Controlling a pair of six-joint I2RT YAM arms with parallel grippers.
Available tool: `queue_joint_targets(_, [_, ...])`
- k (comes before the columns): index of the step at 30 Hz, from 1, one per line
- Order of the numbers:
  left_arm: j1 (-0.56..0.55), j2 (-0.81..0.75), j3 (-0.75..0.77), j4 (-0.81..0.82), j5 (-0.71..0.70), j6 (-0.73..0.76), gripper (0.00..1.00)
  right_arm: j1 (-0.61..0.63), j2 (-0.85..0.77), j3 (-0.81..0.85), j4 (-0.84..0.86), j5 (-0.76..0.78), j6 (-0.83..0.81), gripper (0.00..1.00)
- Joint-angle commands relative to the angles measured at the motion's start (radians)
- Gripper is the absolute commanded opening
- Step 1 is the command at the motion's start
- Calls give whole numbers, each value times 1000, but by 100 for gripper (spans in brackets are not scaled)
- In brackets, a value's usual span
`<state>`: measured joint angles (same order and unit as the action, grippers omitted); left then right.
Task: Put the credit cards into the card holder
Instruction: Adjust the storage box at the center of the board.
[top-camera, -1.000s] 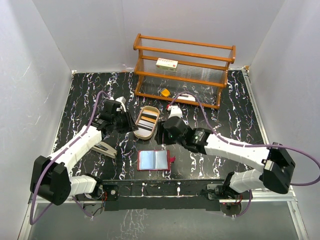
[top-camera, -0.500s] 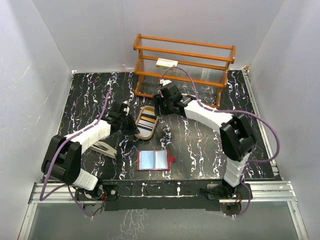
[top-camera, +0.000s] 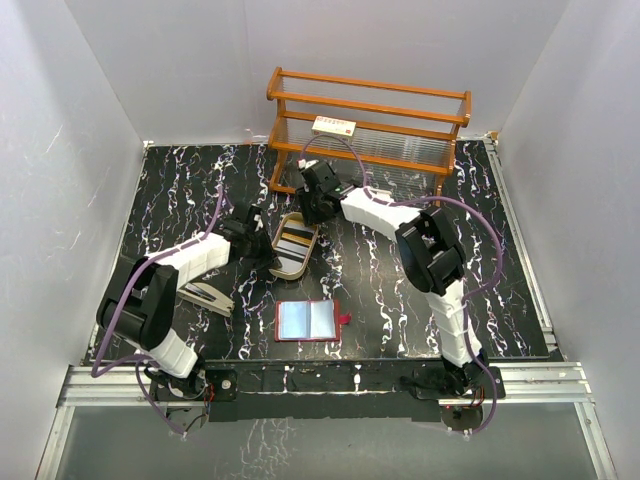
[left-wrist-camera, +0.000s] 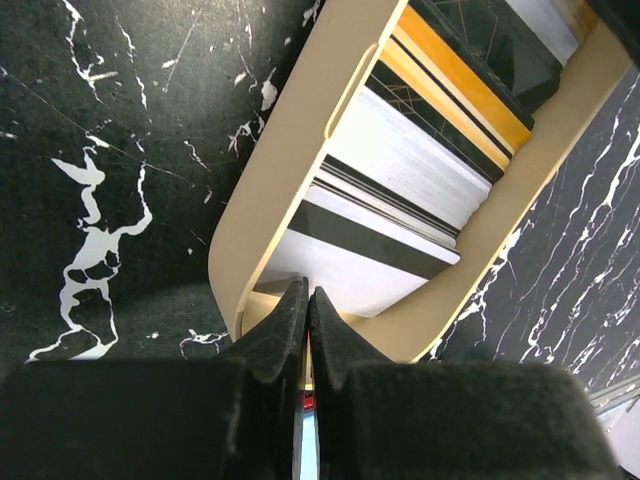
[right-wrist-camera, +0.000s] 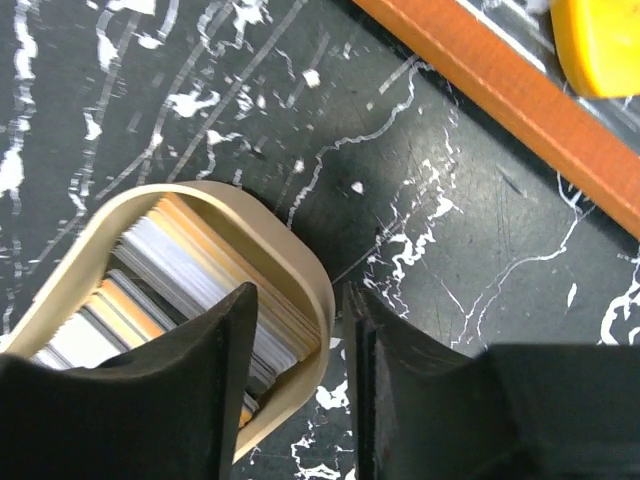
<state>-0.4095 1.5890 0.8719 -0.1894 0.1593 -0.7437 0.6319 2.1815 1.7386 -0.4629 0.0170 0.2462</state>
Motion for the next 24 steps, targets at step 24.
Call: queue_joint_targets(24, [3,39,121,-145,-121,106,1,4,-426,-604,111,140,347,21])
